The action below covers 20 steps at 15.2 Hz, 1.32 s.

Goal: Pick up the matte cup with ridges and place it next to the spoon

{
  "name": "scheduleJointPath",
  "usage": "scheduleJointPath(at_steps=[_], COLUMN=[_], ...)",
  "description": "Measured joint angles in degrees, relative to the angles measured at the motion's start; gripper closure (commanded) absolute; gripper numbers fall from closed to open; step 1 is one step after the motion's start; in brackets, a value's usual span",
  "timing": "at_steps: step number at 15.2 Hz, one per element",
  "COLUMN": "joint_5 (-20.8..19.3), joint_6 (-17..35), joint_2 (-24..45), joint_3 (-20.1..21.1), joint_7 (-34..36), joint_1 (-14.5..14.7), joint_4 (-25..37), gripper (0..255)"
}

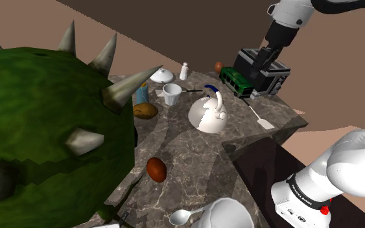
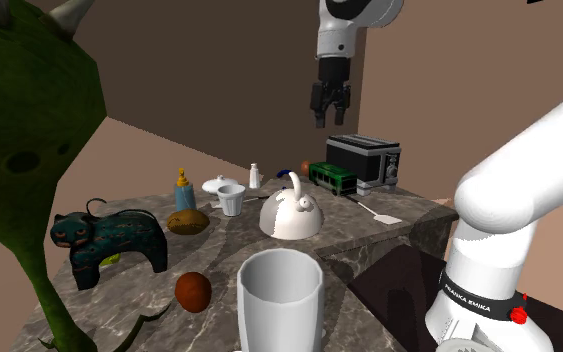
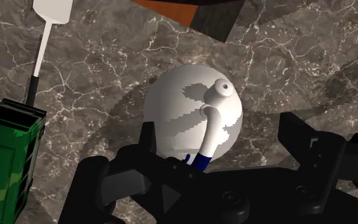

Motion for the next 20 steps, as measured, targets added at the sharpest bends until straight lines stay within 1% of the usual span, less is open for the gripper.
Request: scheduleJointPath(at_steps=[3, 8, 13, 16, 20], joint_5=[0.6, 1.5, 2.3, 2.6, 3.0], joint_6=[5.5, 11.7, 16.6, 18.9, 20.8], joint_2=[6.5, 16.9, 27.0, 34.1, 42.6], joint_3=[0.2, 0.6, 0.9, 1.1, 1.3], joint_7=[0.0, -0.1, -0.3, -0.6, -0.8], joint_1=[0.1, 0.4, 0.8, 0.9, 1.1], joint_4=[0.8, 4.9, 10.0, 14.5, 21.1], gripper=[0, 0, 0, 0, 0])
